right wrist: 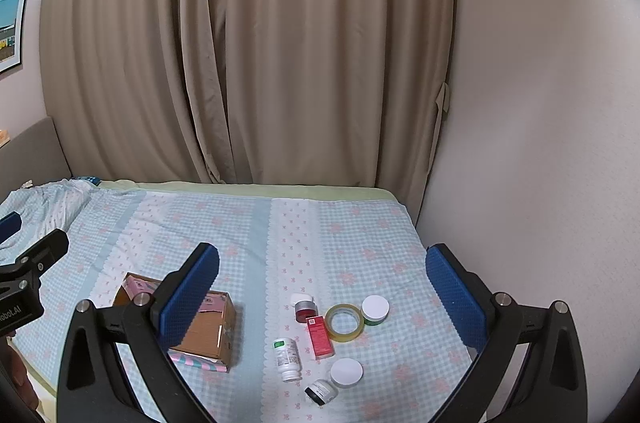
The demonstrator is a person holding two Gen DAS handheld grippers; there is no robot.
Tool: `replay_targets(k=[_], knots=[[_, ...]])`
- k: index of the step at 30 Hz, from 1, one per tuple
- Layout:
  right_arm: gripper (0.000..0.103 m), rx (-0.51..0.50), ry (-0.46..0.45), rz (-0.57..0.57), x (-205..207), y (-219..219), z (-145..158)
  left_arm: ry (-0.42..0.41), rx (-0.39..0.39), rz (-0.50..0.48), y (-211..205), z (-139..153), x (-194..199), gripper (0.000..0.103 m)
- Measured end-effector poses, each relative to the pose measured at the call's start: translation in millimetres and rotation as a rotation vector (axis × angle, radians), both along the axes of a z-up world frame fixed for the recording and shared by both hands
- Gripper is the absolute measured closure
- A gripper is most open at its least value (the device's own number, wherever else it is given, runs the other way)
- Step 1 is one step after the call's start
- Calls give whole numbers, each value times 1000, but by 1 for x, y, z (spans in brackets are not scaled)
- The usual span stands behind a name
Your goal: Organize rigid objects
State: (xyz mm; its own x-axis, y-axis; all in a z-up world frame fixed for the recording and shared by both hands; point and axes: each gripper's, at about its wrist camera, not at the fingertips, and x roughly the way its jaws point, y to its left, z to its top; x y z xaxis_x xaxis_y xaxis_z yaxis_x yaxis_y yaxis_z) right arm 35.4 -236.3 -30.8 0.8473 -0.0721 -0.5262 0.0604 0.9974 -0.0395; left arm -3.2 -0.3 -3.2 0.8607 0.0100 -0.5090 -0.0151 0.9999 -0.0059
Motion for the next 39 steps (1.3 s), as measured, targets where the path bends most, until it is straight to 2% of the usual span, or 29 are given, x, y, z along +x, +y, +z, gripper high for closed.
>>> replay_targets(k=[39], knots=[[0,7,7,-3,-3,1,0,0,3,2,2,-1,-1,0]])
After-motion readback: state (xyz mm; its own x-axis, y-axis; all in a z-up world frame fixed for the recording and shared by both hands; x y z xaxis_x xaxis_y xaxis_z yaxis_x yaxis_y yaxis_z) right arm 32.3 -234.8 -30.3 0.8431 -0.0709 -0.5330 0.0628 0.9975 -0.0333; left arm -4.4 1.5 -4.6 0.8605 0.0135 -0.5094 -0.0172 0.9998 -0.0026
